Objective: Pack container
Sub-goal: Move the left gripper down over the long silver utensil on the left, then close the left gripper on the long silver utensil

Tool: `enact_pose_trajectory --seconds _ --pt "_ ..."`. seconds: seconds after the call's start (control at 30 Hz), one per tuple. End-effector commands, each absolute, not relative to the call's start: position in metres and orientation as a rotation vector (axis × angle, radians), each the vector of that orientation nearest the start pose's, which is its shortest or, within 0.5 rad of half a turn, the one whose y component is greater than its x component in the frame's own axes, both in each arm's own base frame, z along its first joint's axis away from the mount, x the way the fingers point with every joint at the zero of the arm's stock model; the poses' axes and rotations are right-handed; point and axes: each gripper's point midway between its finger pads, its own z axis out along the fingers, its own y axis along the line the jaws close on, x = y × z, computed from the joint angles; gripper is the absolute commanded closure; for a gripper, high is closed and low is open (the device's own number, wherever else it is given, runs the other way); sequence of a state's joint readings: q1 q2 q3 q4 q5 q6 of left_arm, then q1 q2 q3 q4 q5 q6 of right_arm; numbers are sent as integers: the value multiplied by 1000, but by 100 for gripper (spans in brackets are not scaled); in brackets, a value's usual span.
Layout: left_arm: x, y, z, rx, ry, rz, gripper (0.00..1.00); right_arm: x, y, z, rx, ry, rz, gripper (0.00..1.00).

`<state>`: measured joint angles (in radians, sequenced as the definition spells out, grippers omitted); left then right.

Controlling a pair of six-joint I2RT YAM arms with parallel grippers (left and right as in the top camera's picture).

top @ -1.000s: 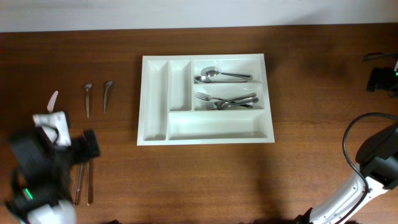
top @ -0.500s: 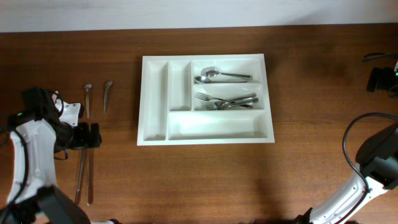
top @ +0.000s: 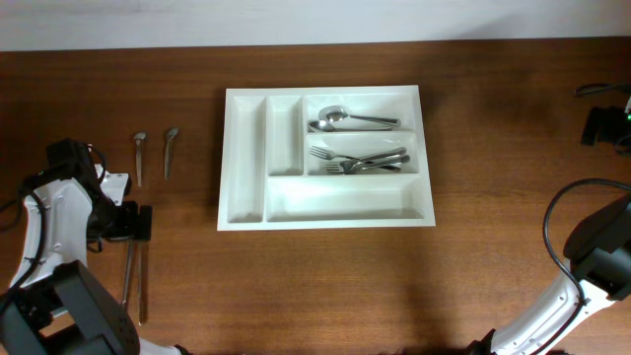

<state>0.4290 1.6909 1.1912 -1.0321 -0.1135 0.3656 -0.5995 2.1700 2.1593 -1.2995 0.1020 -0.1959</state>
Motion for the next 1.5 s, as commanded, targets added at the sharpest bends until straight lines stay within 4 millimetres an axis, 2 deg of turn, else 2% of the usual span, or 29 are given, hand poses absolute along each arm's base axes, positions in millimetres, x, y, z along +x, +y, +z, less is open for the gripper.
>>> enact_pose_trajectory --seconds 0.0,0.4,1.0,1.37,1.43,1.47 --pt "269 154 67 -76 3154 249 1 386 -281 159 588 2848 -283 1" --pt "278 138 49 -72 3114 90 1 386 -281 159 588 2848 -283 1" --pt "265 132 -1 -71 3273 -16 1 386 -281 159 588 2848 -282 1" --pt "256 132 -5 -89 3310 -44 0 386 -281 159 588 2848 -283 1" --pt "254 132 -6 -97 3314 -45 11 386 -281 159 588 2848 -283 1" --pt "252 133 -7 -100 3317 -45 23 386 -281 159 588 2848 -282 1"
